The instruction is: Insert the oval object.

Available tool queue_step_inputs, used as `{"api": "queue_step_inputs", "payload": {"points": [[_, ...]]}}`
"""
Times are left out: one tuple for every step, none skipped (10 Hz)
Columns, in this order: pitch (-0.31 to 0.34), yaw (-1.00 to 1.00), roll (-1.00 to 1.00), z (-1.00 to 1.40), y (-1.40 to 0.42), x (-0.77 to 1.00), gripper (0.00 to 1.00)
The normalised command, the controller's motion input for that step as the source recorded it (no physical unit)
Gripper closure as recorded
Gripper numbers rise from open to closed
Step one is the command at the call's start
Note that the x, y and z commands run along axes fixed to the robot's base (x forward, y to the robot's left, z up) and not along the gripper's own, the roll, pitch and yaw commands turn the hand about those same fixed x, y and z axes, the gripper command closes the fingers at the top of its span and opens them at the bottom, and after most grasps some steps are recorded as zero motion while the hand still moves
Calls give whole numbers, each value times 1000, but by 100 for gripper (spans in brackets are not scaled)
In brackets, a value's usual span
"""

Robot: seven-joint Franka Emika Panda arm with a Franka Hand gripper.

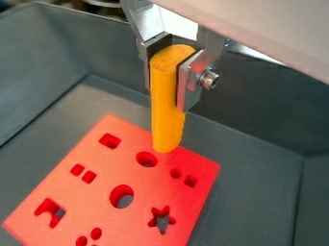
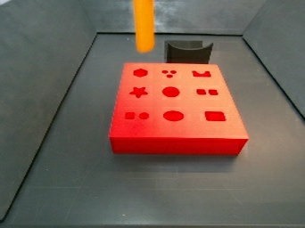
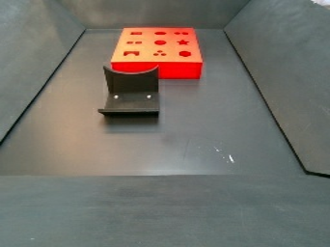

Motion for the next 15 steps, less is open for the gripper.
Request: {"api": "queue_step_inputs", "payload": {"points": [[0, -1000, 0, -314, 0, 0, 100], [0, -1000, 0, -240, -6, 0, 100], [-16, -1000, 0, -289, -9, 11, 100], [-33, -1000, 0, -329, -14, 31, 100], [-4, -569, 0, -277, -183, 506, 100], [0, -423, -3, -206, -280, 643, 100], [0, -306, 0, -200, -429, 697, 100], [0, -260, 23, -260, -454, 709, 100], [0, -437, 139, -457, -363, 514, 100], [0, -691, 170, -543, -243, 280, 100], [0, -811, 169, -451, -80, 209, 100], [-13, -860, 133, -363, -74, 194, 100], [-34, -1000, 116, -351, 0, 11, 100], [-19, -1000, 40, -171, 0, 0, 100], [-6, -1000, 4, -80, 0, 0, 100]]}}
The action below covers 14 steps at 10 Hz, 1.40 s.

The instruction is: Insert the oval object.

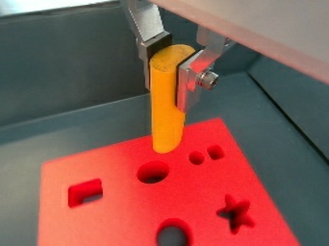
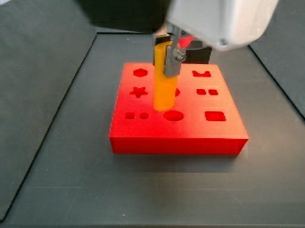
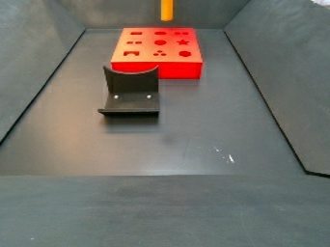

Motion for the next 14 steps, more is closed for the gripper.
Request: {"api": "queue_step_inputs", "payload": {"points": [[-13, -983, 0, -40, 0, 109, 100], [-29, -826, 0, -26, 0, 314, 100], [-34, -660, 0, -71, 0, 523, 100], [-33, -606, 30, -149, 0, 580, 100], [-26, -637, 110, -303, 0, 543, 100], [-20, -737, 143, -374, 0, 420, 100], [-19, -820, 117, -323, 0, 317, 100], [0, -794, 61, -180, 0, 337, 100], [114, -703, 20, 0, 51, 189, 100], [140, -649, -17, 14, 37, 209, 100], [97, -420, -7, 0, 160, 0, 100], [81, -266, -9, 0, 166, -174, 100], [74, -214, 0, 0, 94, -249, 100], [74, -166, 0, 0, 31, -251, 100]]}}
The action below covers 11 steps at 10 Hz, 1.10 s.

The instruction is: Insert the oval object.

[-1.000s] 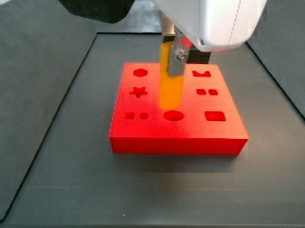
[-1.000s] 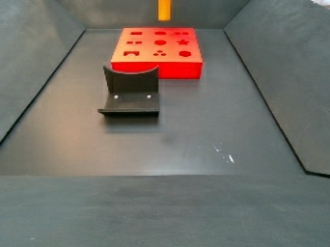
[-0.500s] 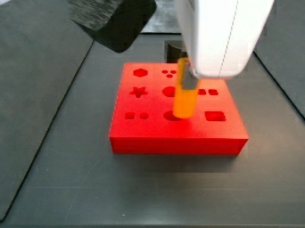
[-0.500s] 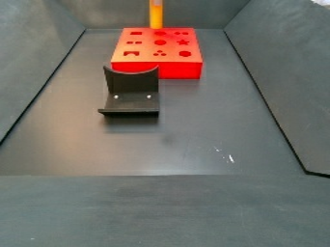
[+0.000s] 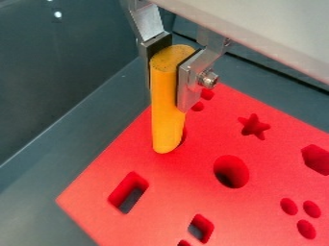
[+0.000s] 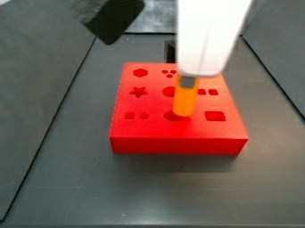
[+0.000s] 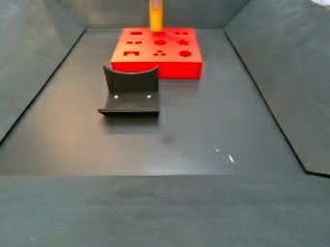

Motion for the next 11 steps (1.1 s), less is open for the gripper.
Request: {"api": "queue_step_inputs", "payload": {"points": [[54, -100, 0, 0, 0, -291, 100], [0, 0, 0, 0, -34, 23, 100], [0, 0, 0, -71, 0, 89, 100], [0, 0, 0, -103, 0, 0, 100], [-34, 0, -6, -146, 0, -49, 100], [-40, 0, -23, -137, 0, -120, 100], [-79, 0, -50, -200, 0, 0, 100], [-104, 23, -10, -314, 0, 0, 100], [-87, 120, -37, -249, 0, 0, 100], [-36, 226, -6, -186, -74, 157, 100], [-36, 329, -3, -194, -6, 214, 100]]}}
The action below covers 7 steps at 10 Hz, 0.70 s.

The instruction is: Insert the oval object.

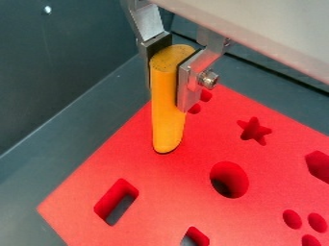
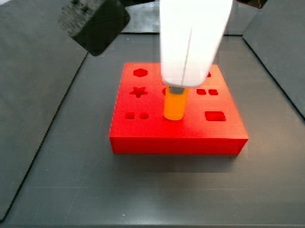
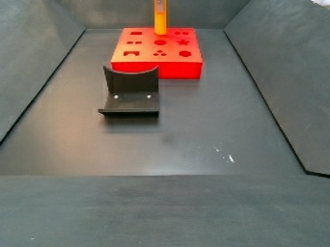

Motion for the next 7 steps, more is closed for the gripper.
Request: {"api": "queue_step_inputs", "payload": {"points": [[0, 394, 0, -111, -60, 280, 100], [0, 249, 0, -137, 0, 160, 100], [-20, 114, 0, -206, 0, 3, 100], [-6, 26, 30, -260, 0, 0, 100], [0, 0, 133, -391, 0, -74, 100], [0, -97, 124, -374, 0, -14, 100], [0, -123, 109, -391, -3, 0, 100]]}}
